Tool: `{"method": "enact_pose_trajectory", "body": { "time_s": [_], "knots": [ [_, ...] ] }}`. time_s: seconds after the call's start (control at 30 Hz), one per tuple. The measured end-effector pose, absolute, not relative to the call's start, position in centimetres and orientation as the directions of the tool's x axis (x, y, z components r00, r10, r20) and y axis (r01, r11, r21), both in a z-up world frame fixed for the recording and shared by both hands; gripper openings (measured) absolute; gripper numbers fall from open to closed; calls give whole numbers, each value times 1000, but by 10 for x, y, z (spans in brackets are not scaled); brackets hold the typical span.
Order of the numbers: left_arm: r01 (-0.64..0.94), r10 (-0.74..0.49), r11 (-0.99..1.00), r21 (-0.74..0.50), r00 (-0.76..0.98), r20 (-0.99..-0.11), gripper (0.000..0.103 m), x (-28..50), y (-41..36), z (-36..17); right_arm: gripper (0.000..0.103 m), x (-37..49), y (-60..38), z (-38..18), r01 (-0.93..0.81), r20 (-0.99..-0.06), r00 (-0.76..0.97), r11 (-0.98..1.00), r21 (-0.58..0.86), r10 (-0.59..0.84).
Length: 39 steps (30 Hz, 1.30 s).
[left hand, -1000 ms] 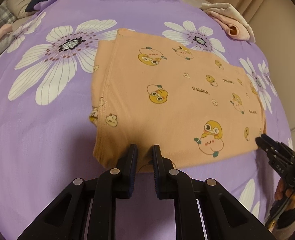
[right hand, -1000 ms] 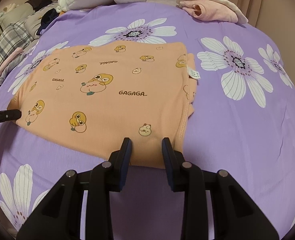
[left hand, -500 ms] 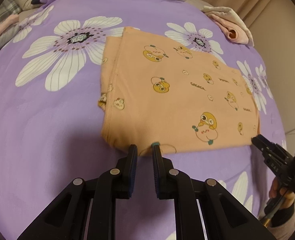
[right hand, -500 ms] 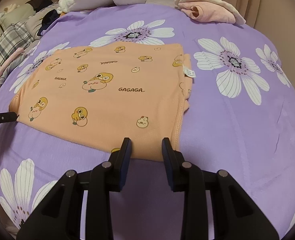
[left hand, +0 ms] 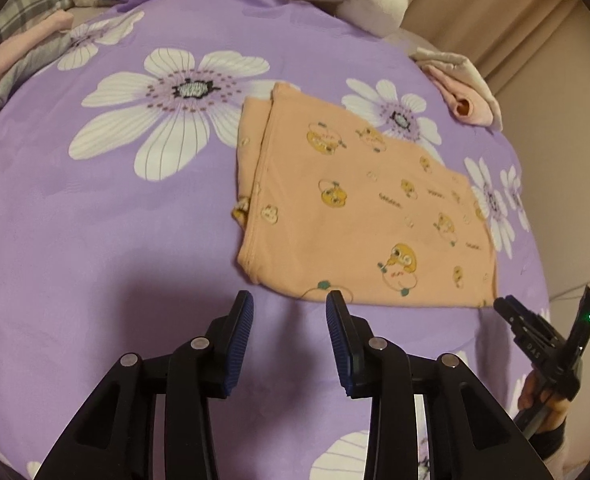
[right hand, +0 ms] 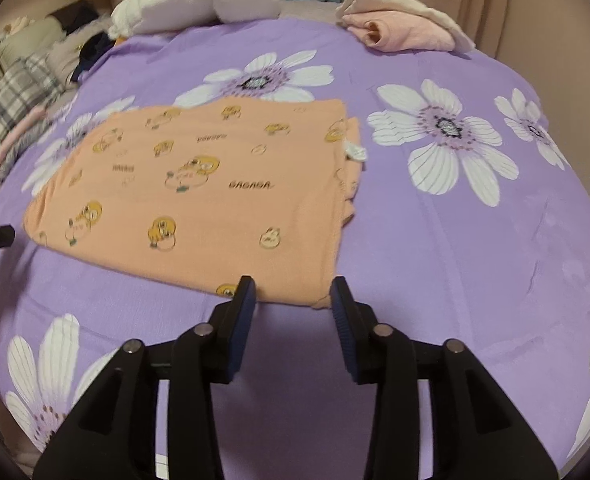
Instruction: Fold small clothes
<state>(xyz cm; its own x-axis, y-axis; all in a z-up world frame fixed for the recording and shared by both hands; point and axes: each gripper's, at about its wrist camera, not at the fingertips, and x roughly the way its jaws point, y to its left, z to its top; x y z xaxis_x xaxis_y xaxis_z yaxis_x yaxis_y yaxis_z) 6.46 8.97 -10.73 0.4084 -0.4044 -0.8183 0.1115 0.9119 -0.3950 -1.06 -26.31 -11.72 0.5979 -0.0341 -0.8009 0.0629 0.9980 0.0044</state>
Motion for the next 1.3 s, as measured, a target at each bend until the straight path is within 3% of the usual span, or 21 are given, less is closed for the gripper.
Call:
{"method": "enact_pose_trajectory", "body": {
  "time_s": [0.2,0.63,1.13,1.3],
  "knots": [
    [119,-380,923,-366,424,-822,35,74,80,-108,47,8,-274,-111,104,-791,612,990,94,10],
    [214,-268,958,-193,413,-870,35,90,47,-133,46,106,-260,-121,91,-805,592,996,19,-39],
    [229,-308,945,-232,391,-867,35,92,51,-126,48,158,-278,-143,126,-845,528,992,-25,-89],
    [260,-356,929,-263,437,-826,35,108,47,-96,48,154,-280,-124,158,-802,584,987,-37,-124]
  ]
}}
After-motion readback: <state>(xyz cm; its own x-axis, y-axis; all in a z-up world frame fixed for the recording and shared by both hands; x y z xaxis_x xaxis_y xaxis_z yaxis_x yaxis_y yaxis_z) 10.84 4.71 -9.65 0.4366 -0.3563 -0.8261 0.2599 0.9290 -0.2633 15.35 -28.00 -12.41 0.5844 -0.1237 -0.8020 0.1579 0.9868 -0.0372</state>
